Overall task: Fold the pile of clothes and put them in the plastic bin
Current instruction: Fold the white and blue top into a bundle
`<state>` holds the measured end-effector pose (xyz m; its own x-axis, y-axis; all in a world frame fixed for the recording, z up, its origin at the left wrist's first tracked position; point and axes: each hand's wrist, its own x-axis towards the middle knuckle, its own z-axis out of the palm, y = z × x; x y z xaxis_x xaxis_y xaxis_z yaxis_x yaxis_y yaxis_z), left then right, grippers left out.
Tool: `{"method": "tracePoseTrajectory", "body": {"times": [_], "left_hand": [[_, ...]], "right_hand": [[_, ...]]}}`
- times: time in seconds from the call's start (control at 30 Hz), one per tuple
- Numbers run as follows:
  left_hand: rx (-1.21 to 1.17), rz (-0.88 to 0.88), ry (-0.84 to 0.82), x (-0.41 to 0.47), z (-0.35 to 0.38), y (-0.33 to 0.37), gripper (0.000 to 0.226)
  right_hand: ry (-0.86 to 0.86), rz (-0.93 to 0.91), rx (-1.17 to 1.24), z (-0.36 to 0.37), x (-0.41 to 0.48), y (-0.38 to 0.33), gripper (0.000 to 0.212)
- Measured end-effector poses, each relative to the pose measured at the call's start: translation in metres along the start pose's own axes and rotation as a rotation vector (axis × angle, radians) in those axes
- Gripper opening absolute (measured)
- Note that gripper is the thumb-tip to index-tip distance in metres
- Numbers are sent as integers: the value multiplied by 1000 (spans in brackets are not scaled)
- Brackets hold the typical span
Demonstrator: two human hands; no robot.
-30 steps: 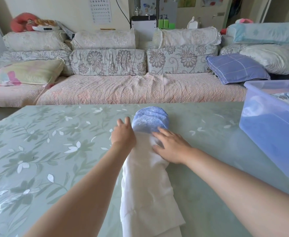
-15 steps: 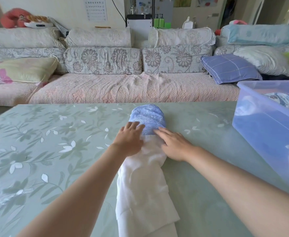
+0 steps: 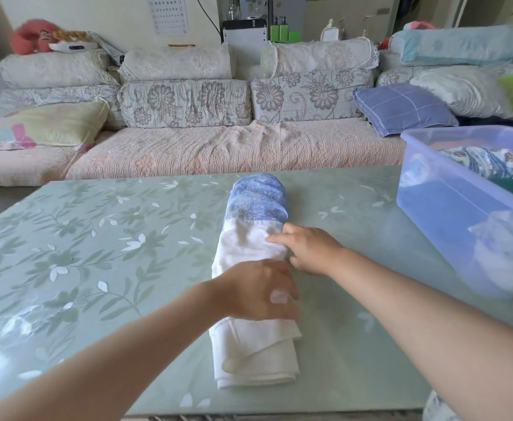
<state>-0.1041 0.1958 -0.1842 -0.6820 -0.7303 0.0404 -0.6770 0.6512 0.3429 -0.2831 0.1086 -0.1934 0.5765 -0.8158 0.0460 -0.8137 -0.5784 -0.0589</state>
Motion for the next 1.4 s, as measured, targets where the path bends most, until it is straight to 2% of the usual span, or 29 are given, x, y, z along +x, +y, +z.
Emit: {"method": "tracePoseTrajectory", "body": {"times": [0.1, 0.3, 0.37, 0.53, 0.73, 0.8, 0.83, 0.87, 0.9, 0.97, 1.03, 1.1, 1.17, 1.23, 1.3, 1.4], "left_hand": [[177, 77, -17, -7, -3, 18, 53], [474, 60, -174, -9, 2, 50, 37], [461, 49, -190, -7, 2, 57, 29], [-82, -51, -209, -18, -14, 68, 20], [-227, -79, -379, -26, -1, 67, 19], [-477, -136, -418, -24, -10, 64, 14], [-624, -166, -347, -23, -15, 60, 15], [-716, -206, -196, -21, -19, 55, 17], [-680, -246, 5, -18, -22, 45, 20], [-360, -274, 334, -15, -17, 19, 28], [-118, -252, 453, -17, -4, -5, 34], [77, -240, 385, -24, 10, -22, 44], [203, -293, 187, -34, 21, -31, 75], [204, -366, -20, -46, 27, -35, 102], [229, -391, -93, -53, 28, -33, 107], [277, -378, -76, -55, 24, -31, 93]], "right_hand": [[7, -3, 23, 0, 3, -8, 65], [71, -15, -65, 1, -3, -22, 47], [93, 13, -97, 1, -5, -25, 38], [65, 55, -245, -6, -3, -26, 20], [25, 8, -204, -7, -7, -14, 44], [5, 19, -188, -9, -8, -11, 50], [22, 27, -165, -10, -9, -10, 50], [55, 40, -122, -11, -10, -10, 49], [94, 59, -62, -11, -11, -12, 47], [131, 73, 57, -10, -16, -20, 47], [87, 36, 115, -5, -24, -35, 53], [-12, 9, 148, 5, -34, -49, 65], [-131, 6, 119, 18, -44, -54, 75], [-194, 13, 61, 28, -52, -53, 75], [-199, 22, 46, 31, -57, -51, 74], [-193, 39, 55, 30, -59, -52, 75]]}}
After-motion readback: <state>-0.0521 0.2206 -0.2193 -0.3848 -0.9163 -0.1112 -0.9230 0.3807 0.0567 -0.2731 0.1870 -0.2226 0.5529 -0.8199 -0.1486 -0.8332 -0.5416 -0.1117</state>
